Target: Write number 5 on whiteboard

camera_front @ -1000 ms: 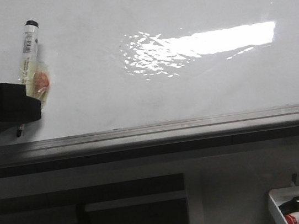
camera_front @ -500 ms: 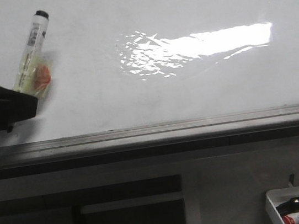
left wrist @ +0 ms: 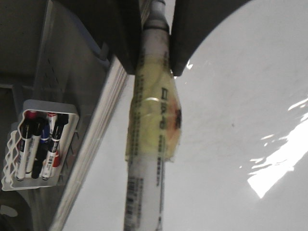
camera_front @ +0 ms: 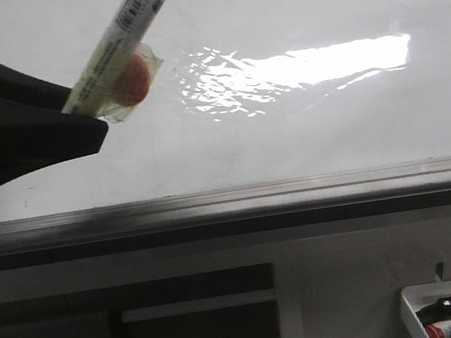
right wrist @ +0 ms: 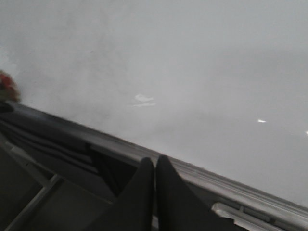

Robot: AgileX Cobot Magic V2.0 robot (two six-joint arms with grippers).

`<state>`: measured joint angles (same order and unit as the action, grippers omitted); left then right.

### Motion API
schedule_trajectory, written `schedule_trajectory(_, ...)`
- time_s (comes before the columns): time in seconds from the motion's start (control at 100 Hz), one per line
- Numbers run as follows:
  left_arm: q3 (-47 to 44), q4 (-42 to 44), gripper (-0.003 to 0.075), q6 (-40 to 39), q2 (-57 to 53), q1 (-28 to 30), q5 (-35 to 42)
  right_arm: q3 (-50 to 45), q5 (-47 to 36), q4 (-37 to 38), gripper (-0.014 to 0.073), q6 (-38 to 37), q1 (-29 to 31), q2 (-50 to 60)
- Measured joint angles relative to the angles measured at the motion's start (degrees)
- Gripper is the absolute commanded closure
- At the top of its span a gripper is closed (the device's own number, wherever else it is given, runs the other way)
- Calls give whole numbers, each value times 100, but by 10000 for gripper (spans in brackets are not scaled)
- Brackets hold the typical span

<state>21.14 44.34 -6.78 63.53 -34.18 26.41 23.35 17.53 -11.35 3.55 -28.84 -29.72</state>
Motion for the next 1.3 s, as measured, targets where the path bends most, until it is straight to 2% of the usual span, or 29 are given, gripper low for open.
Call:
schedule_trajectory(0.1,0,362,741,0,0,0,25,238,39,0,303,0,-582,-414)
schedule_trajectory(0.15,0,475,741,0,0,0,25,360,39,0,237,0,-845,-650)
schedule_trajectory(0.2,0,542,741,0,0,0,25,484,-9,0,207,0,-1105,-906)
schedule_trajectory(0.45,0,841,741,0,0,0,81,1073,-781,0,205,0,-2096,-2323)
schedule_trajectory(0.8,0,1102,741,10,0,0,124,1973,-982,0,208,24,-2562,-3626)
schedule_trajectory(0.89,0,1112,741,10,0,0,124,2051,-1020,0,275,24,-2586,-3735)
schedule_trajectory(1.03,0,1126,741,10,0,0,168,2065,-1020,0,514,24,-2586,-3767)
schedule_trajectory(1.04,-3,1126,740,10,0,0,166,2065,-1020,0,550,24,-2586,-3767)
schedule_trajectory(1.12,-25,1166,738,21,0,0,185,2065,-954,11,659,24,-2586,-3767)
schedule_trajectory(1.21,-33,1190,691,21,0,0,195,2065,-897,24,656,24,-2574,-3767)
schedule_trajectory(1.3,-33,1190,561,21,0,0,195,2074,-894,24,657,24,-2574,-3767)
